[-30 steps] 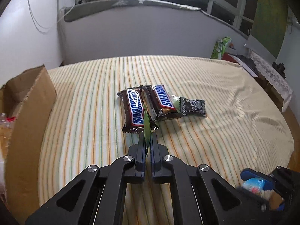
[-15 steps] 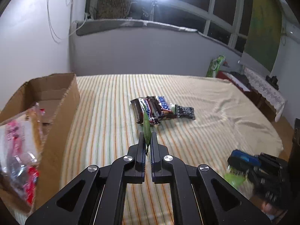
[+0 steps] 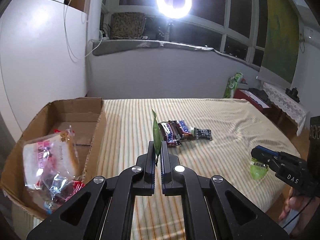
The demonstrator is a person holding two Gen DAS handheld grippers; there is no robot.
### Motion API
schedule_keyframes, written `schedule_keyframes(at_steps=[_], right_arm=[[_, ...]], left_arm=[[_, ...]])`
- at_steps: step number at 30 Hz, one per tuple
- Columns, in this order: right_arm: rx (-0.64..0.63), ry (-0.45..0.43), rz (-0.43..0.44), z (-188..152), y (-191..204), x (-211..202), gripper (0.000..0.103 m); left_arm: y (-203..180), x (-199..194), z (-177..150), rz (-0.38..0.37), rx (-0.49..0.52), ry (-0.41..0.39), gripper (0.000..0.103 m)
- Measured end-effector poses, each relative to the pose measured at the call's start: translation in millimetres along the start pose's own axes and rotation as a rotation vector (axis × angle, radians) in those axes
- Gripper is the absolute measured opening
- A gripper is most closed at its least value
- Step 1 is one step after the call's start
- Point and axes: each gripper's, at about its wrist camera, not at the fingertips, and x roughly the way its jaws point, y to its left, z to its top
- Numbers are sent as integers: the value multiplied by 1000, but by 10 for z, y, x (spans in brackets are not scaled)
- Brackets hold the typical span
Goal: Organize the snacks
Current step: 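Carry both candies over the box and open both tools to drop them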
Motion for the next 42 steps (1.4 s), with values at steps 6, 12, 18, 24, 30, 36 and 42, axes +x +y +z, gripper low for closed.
schedule_keyframes(at_steps=[6, 12, 18, 24, 30, 36, 42], right_arm=[[-45, -38, 1, 201, 216, -88, 19], [-125, -78, -5, 455, 619, -282, 19], [-199, -65, 2, 508, 1131, -257, 19], [-256, -42, 64, 479, 1701, -76, 19], [-323, -19, 156, 475, 2271, 167, 19], [-380, -23, 220, 535, 2666, 306, 19], [-397, -47, 252, 653, 2839, 373, 19]], left_arm=[[-59, -46, 48, 7, 15, -11, 3], [-38, -410, 250, 13, 38, -89, 3], [192, -806, 322, 37, 23, -169, 3], [608, -1040, 227, 73, -24, -197, 3], [1047, -1237, 110, 149, -84, -211, 3], [1342, -1389, 91, 204, -130, -230, 3], [1356, -1490, 261, 228, -115, -277, 3]])
